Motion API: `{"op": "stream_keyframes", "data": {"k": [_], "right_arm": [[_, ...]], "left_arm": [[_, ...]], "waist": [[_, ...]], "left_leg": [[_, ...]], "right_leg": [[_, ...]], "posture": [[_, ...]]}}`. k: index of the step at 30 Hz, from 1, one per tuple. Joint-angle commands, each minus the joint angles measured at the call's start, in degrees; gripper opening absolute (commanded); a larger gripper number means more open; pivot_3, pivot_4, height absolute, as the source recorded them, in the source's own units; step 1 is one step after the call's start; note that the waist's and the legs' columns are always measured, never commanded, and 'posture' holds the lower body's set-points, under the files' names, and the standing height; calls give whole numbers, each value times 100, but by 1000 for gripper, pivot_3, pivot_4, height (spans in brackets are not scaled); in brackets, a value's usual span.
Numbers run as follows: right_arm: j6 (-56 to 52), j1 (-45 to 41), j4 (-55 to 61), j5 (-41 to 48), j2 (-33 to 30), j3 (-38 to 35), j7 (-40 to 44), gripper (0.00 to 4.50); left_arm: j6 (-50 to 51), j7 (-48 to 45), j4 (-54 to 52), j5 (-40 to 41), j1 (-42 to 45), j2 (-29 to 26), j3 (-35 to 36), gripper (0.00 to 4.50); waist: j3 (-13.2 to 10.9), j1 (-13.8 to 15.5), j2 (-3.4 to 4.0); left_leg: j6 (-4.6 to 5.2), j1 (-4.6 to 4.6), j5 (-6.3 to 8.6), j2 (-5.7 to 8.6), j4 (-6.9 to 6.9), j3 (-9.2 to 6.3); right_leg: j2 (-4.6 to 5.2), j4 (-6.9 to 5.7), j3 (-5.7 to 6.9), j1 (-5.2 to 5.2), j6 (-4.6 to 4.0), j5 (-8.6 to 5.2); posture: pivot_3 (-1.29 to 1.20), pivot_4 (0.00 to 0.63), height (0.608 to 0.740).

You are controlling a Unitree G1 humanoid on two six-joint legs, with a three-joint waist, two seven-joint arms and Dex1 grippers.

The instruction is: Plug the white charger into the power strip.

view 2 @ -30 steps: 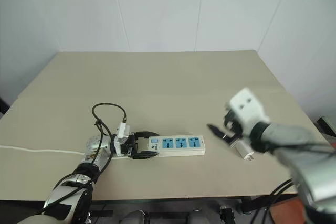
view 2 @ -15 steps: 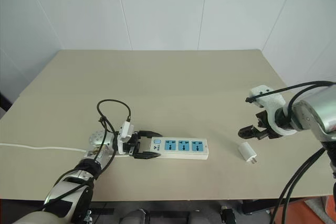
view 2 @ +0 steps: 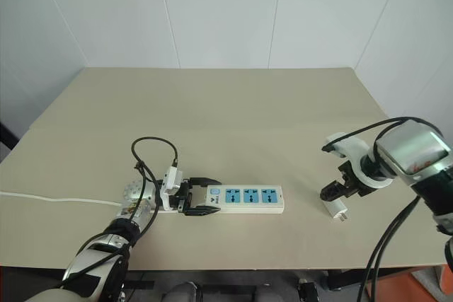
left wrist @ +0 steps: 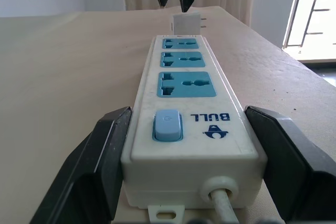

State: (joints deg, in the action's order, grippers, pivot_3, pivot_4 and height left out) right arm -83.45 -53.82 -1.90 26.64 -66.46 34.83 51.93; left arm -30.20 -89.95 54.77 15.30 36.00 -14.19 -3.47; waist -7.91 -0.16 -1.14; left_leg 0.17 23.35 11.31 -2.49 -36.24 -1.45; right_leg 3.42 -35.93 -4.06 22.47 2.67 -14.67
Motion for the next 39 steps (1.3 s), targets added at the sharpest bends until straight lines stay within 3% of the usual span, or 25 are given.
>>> {"op": "stream_keyframes", "data": {"k": [1,21,24,32,39], "right_arm": [[268,-202,-357,-340,84,126,248,4500],[191,-43,-905,-840,554,365,624,4500],[111,6,-873,-797,594,302,603,3945],[37,31,-1047,-838,730,264,498,1194],[225,-98,-352,-971,432,501,635,1123]], "left_arm": [[-47,20,-23,-249,-215,63,-185,3239],[102,112,-396,-289,-510,-26,-276,3239],[93,120,-388,-301,-510,-17,-286,3239],[64,117,-374,-321,-508,-15,-306,3239],[104,97,-365,-334,-457,-80,-308,3239]], "waist": [[0,11,1],[4,-4,8],[4,-6,8],[5,-7,9],[5,-8,11]], "left_leg": [[0,0,0,0,0,0],[0,-1,0,0,3,0],[0,-1,0,0,2,0],[0,-2,0,0,2,0],[0,-3,0,0,2,0]], "right_leg": [[0,0,0,0,0,0],[-2,-5,0,3,0,-1],[-1,-5,0,2,0,-1],[-2,-6,0,2,0,-1],[-2,-8,0,2,1,-1]], "posture": [[0,150,740],[0,150,740],[0,150,740],[0,150,740],[0,150,740]]}}
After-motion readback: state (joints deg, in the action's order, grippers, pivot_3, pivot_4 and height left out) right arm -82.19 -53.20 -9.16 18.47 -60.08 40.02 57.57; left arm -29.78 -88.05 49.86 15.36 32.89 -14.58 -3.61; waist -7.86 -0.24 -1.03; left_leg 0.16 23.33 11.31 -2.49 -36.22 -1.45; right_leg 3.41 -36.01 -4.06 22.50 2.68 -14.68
